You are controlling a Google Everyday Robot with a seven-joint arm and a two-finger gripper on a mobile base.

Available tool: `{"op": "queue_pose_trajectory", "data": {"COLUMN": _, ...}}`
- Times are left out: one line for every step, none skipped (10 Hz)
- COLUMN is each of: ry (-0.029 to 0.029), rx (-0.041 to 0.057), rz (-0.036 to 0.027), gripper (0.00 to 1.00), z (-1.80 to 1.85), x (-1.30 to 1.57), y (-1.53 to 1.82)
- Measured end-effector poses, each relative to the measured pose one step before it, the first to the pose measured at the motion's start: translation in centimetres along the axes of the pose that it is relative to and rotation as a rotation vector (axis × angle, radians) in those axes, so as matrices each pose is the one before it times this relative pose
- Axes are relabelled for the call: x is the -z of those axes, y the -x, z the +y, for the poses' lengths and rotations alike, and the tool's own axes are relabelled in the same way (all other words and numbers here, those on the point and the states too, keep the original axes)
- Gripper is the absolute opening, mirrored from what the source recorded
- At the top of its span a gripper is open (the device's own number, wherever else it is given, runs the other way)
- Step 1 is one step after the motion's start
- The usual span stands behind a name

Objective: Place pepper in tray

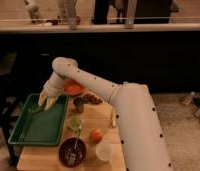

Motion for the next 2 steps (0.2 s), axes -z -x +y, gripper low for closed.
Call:
{"op": "queue_pose_trajectory", "data": {"ry": 0.02018, "rx": 0.01150, "rz": -0.01373, "gripper": 0.00, "z": 0.373, "x": -0.696, "y": 0.214}}
{"op": "queue_pose_trajectory", "data": {"ry": 0.02667, "rx": 0.01367, "rz": -0.00670, "gripper": 0.00, "z": 0.327, "x": -0.856, "y": 0.208}}
